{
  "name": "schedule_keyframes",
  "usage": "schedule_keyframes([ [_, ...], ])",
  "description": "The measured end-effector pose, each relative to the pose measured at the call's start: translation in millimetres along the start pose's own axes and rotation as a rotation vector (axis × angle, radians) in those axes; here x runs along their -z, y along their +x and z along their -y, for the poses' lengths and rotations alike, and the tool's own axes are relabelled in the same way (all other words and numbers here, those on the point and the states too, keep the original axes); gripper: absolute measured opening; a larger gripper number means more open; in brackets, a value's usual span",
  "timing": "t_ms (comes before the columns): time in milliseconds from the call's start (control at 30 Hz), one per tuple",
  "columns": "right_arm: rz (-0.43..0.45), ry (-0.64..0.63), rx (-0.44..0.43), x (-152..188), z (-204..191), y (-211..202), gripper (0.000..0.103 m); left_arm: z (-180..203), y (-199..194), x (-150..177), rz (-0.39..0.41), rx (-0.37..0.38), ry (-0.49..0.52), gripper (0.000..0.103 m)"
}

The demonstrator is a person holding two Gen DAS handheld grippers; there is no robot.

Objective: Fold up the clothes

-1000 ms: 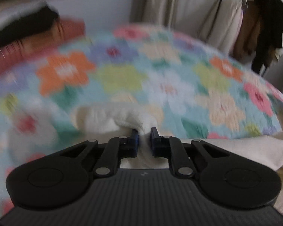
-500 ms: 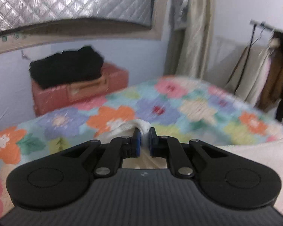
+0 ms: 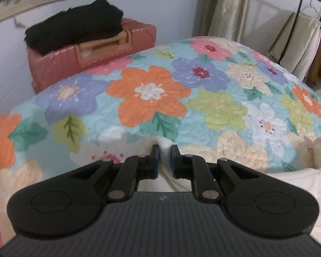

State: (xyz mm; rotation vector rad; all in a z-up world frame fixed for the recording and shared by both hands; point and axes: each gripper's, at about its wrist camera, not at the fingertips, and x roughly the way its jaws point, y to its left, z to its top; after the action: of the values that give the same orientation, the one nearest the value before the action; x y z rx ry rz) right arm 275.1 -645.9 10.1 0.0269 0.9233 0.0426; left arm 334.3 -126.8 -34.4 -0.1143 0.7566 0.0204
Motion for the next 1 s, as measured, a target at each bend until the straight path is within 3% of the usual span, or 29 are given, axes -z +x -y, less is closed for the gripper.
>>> schedule_keyframes([
  [133,-0.016,0.252,-0.131,27,35,-5,0.085,-1,3,-15,0.052,-0.155,0.08,0.009],
  [267,-0.004,0.465,-0.22,62,62,-13,0.086,-1,-12,-22,0.018,-0.017,0.104,0.009],
  [400,-0.041,0.579,-0.335,74,70,7,0.086,42,-25,-17,0.01,0.136,0.21,0.014],
  [433,-0.045,0.593,-0.339,72,69,15,0.086,58,-27,-14,0.009,0.187,0.239,0.02],
  [467,-0.047,0.603,-0.339,70,67,22,0.086,73,-28,-10,0.006,0.226,0.266,0.033],
  [533,-0.024,0.534,-0.303,57,59,30,0.083,101,-30,1,-0.006,0.3,0.354,0.043],
  [567,-0.005,0.476,-0.277,49,53,33,0.077,114,-30,7,-0.011,0.325,0.405,0.043],
  [600,0.01,0.408,-0.277,42,47,35,0.053,123,-29,13,-0.011,0.333,0.448,0.043],
  [633,0.023,0.34,-0.28,34,41,37,0.015,132,-29,19,-0.007,0.34,0.486,0.043],
  [667,0.029,0.299,-0.288,24,36,37,0.011,139,-28,23,-0.004,0.353,0.519,0.043],
  [733,0.036,0.225,-0.305,3,26,36,0.011,150,-25,26,0.002,0.396,0.553,0.043],
  [833,0.076,0.252,-0.305,-47,17,32,0.011,163,-15,22,-0.002,0.443,0.544,0.045],
  [933,0.218,0.247,-0.348,-111,-2,14,0.011,171,2,14,-0.037,0.46,0.465,0.046],
  [1000,0.342,0.222,-0.382,-145,-18,-5,0.018,174,12,8,-0.063,0.418,0.415,0.046],
])
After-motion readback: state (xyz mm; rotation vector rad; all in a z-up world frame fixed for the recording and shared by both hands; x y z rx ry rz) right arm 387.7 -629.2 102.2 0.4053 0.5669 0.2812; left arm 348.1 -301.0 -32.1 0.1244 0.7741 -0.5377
